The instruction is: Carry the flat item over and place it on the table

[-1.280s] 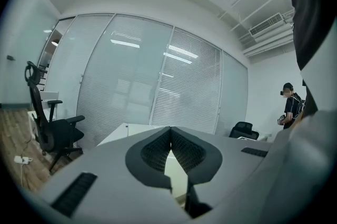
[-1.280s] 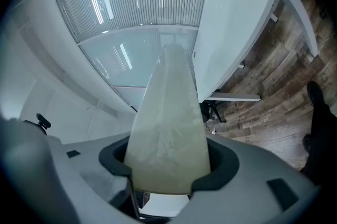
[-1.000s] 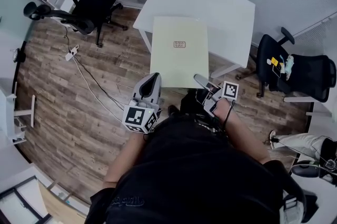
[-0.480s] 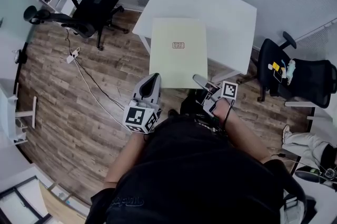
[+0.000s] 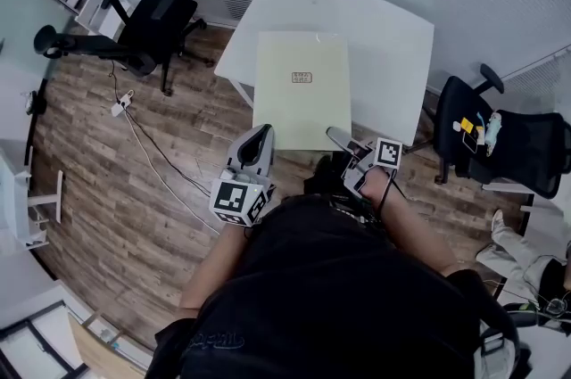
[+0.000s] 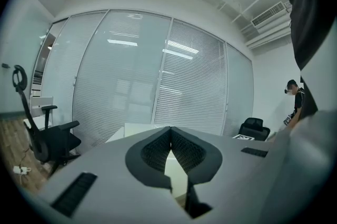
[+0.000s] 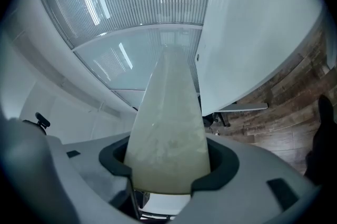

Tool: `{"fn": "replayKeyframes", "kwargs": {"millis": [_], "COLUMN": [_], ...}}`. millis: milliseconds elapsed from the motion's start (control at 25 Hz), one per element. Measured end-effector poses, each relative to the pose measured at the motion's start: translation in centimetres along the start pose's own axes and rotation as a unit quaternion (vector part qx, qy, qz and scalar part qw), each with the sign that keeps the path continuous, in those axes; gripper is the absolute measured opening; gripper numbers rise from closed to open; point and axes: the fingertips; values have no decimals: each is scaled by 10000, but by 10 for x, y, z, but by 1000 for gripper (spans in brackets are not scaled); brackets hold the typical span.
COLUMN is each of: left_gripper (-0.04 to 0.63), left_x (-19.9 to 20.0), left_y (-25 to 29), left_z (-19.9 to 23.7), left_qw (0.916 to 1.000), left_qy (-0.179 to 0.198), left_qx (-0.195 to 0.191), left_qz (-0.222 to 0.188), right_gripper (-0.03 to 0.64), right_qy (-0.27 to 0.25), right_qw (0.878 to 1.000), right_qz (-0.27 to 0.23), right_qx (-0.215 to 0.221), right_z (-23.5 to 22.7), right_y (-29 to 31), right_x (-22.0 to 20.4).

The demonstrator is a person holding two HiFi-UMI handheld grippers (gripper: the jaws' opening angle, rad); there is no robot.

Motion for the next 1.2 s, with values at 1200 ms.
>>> {"fn": "replayKeyframes", "kwargs": {"millis": [1200], "left_gripper": [15], "left_x": [1], "left_y": [163], "left_z": [-24], "left_qw": [9987], "left_qy": [65], "left_qx": [-464], "left_qz": [220], "right_gripper": [290], "right_qy": [4], "right_qw": [9999], "right_qz": [75], "right_qx": [-145], "right_z": [-16], "right_y": [14], "right_x": [126]}}
Point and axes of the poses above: the fingertips, and each gripper's own axes: y forward along the fingers, z to its left, x out of its top, and after that the axes turned 8 degrees about -z, right-handed
